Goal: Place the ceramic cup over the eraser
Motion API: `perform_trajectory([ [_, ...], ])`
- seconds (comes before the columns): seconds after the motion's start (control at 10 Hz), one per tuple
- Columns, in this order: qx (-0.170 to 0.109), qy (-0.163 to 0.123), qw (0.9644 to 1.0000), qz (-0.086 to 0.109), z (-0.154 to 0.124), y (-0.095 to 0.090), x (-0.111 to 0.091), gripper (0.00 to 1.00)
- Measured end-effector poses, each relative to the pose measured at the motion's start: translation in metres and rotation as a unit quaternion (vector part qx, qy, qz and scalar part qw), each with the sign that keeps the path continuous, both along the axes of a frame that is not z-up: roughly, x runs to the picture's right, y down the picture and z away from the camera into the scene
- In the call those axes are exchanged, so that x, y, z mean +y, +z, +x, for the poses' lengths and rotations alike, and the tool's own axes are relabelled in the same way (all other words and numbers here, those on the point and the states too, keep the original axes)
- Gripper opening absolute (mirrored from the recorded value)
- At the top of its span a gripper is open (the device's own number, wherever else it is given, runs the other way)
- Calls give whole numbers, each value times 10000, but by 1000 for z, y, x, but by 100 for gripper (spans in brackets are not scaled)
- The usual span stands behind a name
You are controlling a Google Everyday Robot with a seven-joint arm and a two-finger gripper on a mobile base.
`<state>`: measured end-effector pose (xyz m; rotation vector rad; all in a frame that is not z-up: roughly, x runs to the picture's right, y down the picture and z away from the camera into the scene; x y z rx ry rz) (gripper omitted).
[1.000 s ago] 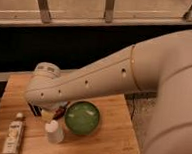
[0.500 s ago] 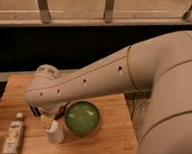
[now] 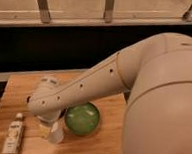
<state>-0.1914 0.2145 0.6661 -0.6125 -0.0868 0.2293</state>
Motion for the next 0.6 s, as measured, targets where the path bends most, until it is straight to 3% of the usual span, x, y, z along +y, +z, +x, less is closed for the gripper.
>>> perform_trajectory([
  [0.6,-33,-126,9997,-196,-13,32,27,80],
])
